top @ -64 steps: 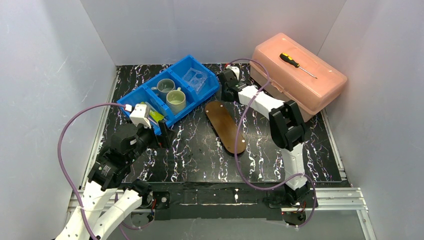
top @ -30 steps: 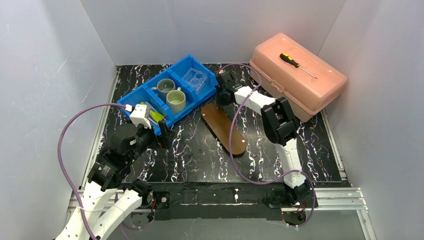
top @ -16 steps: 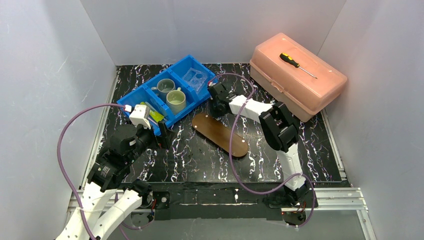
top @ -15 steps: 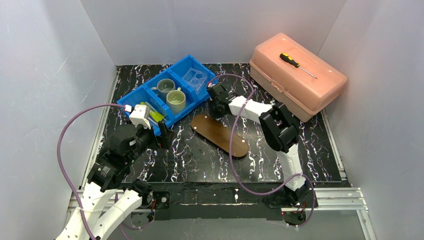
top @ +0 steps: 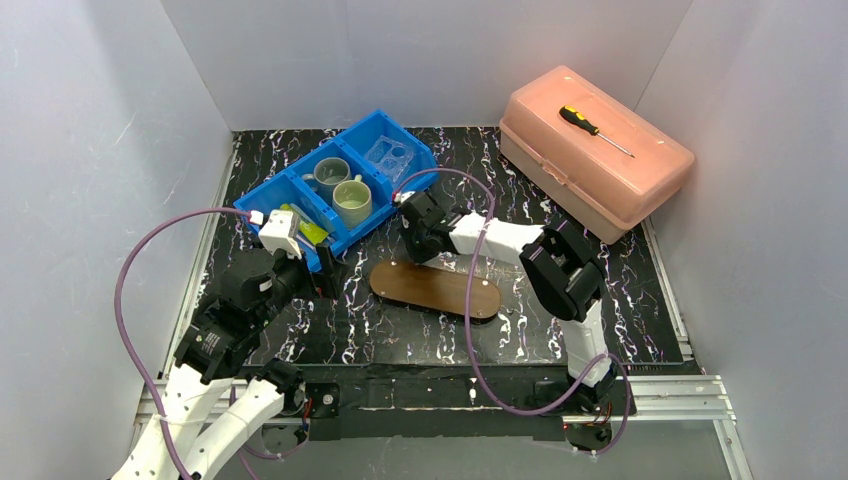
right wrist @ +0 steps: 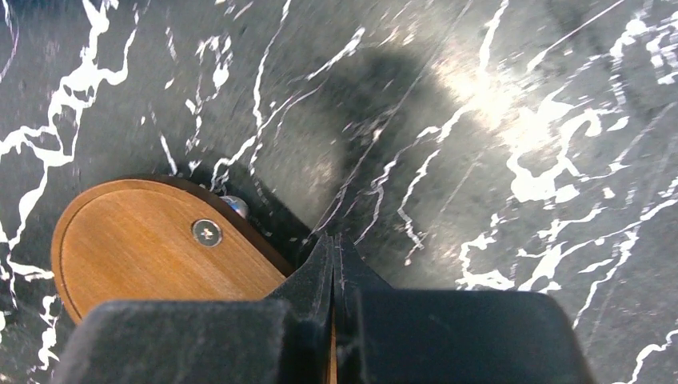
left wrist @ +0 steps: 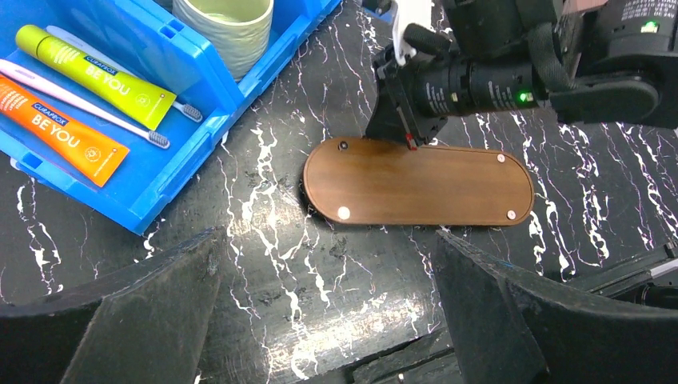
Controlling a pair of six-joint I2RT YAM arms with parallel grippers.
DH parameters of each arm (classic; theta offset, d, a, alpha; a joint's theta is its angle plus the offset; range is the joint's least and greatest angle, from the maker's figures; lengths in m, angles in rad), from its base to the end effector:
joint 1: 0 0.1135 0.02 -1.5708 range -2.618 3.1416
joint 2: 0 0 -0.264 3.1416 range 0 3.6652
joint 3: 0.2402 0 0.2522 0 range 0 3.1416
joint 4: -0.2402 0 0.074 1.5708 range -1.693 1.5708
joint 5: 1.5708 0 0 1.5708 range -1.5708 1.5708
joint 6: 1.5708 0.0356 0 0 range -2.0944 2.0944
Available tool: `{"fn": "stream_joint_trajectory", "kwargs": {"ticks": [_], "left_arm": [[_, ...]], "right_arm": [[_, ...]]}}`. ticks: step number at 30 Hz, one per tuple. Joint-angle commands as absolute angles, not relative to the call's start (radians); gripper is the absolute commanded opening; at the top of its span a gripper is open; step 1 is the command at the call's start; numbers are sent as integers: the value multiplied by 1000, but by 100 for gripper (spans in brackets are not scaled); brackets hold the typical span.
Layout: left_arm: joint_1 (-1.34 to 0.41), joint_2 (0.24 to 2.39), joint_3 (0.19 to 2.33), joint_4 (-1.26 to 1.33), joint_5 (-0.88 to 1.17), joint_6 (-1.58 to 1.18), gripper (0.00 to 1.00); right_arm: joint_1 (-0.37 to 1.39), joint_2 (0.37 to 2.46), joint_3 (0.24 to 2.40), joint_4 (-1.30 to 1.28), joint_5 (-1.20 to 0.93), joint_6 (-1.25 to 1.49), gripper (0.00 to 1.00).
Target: Prepare toiletry sets of a toothbrush and toothpaste on the tray
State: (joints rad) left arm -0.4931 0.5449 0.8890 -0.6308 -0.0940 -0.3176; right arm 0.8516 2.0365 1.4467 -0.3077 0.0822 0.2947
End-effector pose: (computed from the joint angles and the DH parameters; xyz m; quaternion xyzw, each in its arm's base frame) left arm 0.0981 -0.0489 0.3585 0.0421 0.7994 -0.2013 0.5645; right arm 0.2945 0.3319 0.1774 -0.2462 0.9105 0.1464 0.2983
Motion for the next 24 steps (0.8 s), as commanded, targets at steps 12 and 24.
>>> {"fn": "stream_joint_trajectory", "kwargs": {"ticks": [12,24], "left_arm": [[-495,541,881,-643,-115,-313,99],[-494,549,882,-644,-106,-313,99]], "right_arm": [[995,1913,1325,-286,114,258,1],[1019,1762,1302,-370,404,277,1]]}}
